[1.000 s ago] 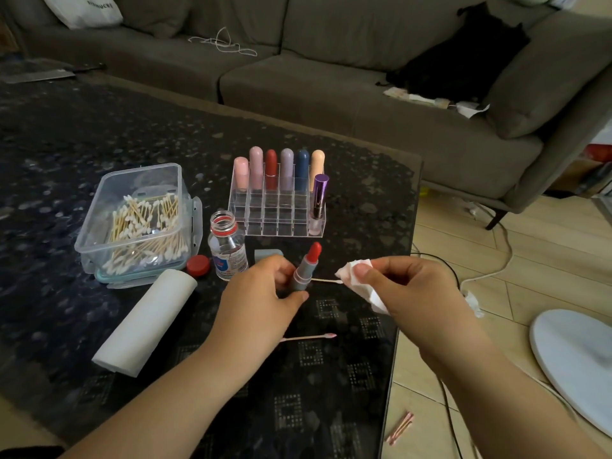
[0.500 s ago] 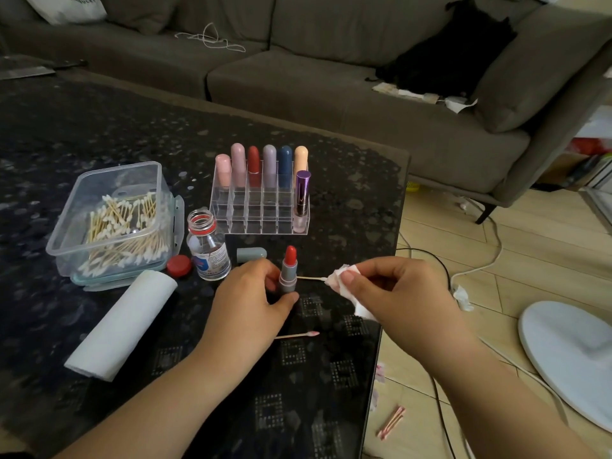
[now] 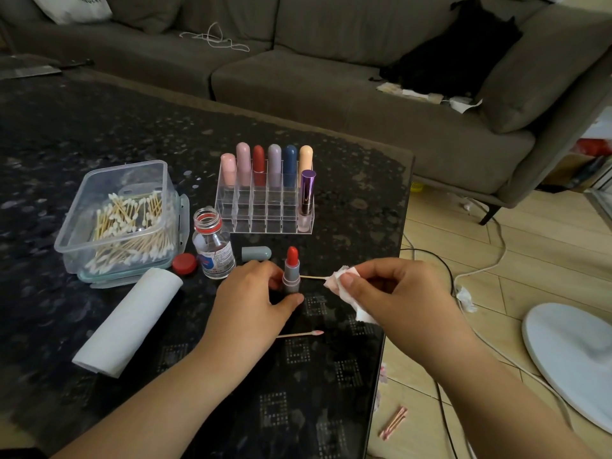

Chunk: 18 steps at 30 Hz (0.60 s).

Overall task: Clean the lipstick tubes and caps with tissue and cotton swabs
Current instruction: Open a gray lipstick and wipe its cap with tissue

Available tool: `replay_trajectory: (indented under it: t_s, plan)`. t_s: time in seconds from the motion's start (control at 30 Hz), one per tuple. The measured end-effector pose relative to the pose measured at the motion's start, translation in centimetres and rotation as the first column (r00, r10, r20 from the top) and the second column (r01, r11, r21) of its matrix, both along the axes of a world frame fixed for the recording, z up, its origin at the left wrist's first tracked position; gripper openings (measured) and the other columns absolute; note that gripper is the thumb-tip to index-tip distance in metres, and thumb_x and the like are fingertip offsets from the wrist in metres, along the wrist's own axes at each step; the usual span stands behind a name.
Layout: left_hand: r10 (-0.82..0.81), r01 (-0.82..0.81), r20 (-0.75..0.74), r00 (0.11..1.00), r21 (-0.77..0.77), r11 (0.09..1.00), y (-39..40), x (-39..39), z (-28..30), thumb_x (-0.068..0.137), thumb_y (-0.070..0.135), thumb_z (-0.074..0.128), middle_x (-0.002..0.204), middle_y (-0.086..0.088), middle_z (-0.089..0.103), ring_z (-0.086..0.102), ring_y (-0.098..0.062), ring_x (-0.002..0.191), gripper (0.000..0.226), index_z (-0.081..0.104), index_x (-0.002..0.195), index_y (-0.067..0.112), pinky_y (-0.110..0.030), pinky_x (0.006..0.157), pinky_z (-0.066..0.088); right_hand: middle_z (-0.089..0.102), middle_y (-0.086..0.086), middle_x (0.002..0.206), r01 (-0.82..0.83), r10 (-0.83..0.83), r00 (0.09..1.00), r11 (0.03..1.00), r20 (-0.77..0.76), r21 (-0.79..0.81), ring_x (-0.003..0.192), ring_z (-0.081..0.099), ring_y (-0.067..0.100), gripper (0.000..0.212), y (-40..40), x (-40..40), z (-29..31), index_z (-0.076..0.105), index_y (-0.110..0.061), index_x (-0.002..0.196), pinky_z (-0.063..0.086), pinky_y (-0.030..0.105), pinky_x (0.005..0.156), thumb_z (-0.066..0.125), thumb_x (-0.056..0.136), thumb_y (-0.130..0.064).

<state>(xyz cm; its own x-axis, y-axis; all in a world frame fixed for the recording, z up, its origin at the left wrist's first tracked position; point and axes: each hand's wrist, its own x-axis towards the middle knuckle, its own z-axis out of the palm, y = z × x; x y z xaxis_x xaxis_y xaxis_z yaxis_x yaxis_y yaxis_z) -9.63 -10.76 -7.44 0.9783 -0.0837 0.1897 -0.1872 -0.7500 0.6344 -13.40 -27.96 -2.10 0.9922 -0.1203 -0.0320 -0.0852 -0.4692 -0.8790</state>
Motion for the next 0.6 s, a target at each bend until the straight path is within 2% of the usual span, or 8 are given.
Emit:
replay_trajectory:
  t_s: [0.1,0.17,0.23,0.3,0.37,0.47,0.53,0.6]
  plan:
    - [-0.008,0.008,-0.004,1.0,0.002,1.0,0.1,-0.1,0.1,0.075,0.037,0.075,0.085,0.012,0.056,0.049,-0.005,0.078,0.025,0.063,0.091,0.023,-0.018,0.067,0.036,0.07,-0.015,0.07,0.002,-0.002,1.0,1.0,0.003,-0.003,0.067,0.063,-0.002,0.01,0.0,0.0,0.0,0.072,-0.034,0.077,0.045,0.007,0.054,0.067,0.085,-0.031]
    - [-0.016,0.016,0.003,1.0,0.006,1.0,0.2,-0.2,0.1,0.074,0.038,0.075,0.087,0.014,0.055,0.048,-0.003,0.078,0.027,0.061,0.093,0.024,-0.014,0.065,0.034,0.069,-0.016,0.069,0.002,-0.002,1.0,1.0,0.006,-0.008,0.066,0.062,-0.002,0.011,0.0,0.0,0.1,0.071,-0.035,0.075,0.045,0.007,0.053,0.067,0.085,-0.031]
    - [-0.007,0.006,0.043,0.999,0.005,1.0,0.4,-0.4,0.2,0.075,0.033,0.074,0.09,0.014,0.052,0.046,-0.004,0.077,0.03,0.06,0.099,0.021,-0.014,0.065,0.034,0.069,-0.017,0.068,0.001,0.0,1.0,1.0,0.013,-0.005,0.066,0.062,-0.002,0.013,0.0,0.0,0.2,0.069,-0.036,0.073,0.044,0.007,0.052,0.067,0.085,-0.031]
    - [0.021,-0.024,0.111,0.994,0.029,0.999,0.9,-0.8,0.5,0.077,0.022,0.071,0.098,0.011,0.05,0.047,-0.007,0.084,0.033,0.058,0.108,0.017,-0.018,0.074,0.035,0.069,-0.017,0.069,-0.002,0.001,1.0,1.0,0.019,0.006,0.067,0.062,-0.001,0.014,0.0,-0.1,0.3,0.069,-0.037,0.073,0.044,0.007,0.052,0.067,0.085,-0.03]
    - [-0.024,-0.008,0.221,0.975,0.143,0.99,1.7,-0.7,0.7,0.073,0.006,0.068,0.105,0.003,0.057,0.056,-0.016,0.092,0.037,0.06,0.109,0.011,-0.025,0.078,0.041,0.069,-0.016,0.07,0.003,-0.003,1.0,1.0,0.016,-0.005,0.068,0.062,0.0,0.01,-0.1,-0.1,0.4,0.07,-0.036,0.077,0.044,0.007,0.052,0.066,0.085,-0.032]
    - [-0.09,0.003,0.236,0.967,0.345,0.939,2.8,0.1,0.9,0.068,-0.003,0.068,0.121,-0.011,0.061,0.066,-0.028,0.083,0.044,0.061,0.11,0.005,-0.033,0.062,0.049,0.069,-0.016,0.071,0.012,-0.011,1.0,1.0,0.014,-0.028,0.069,0.062,0.0,0.007,-0.2,-0.1,0.4,0.071,-0.036,0.08,0.044,0.009,0.054,0.066,0.084,-0.036]
    - [-0.074,0.012,0.14,0.987,0.399,0.917,2.9,0.5,0.8,0.08,0.005,0.061,0.144,-0.007,0.045,0.066,-0.025,0.082,0.052,0.049,0.131,0.009,-0.028,0.057,0.044,0.069,-0.016,0.071,0.013,-0.012,1.0,0.999,0.017,-0.031,0.069,0.063,0.001,0.008,-0.1,-0.2,0.4,0.071,-0.036,0.078,0.045,0.01,0.055,0.066,0.084,-0.035]
    - [-0.05,-0.005,0.106,0.993,0.469,0.883,2.9,1.1,0.2,0.093,0.014,0.048,0.156,0.002,0.023,0.063,-0.02,0.098,0.058,0.026,0.147,0.016,-0.024,0.06,0.042,0.069,-0.016,0.07,0.005,-0.005,1.0,1.0,0.024,-0.026,0.068,0.063,0.002,0.01,0.1,-0.3,0.4,0.07,-0.037,0.075,0.048,0.012,0.057,0.067,0.084,-0.034]
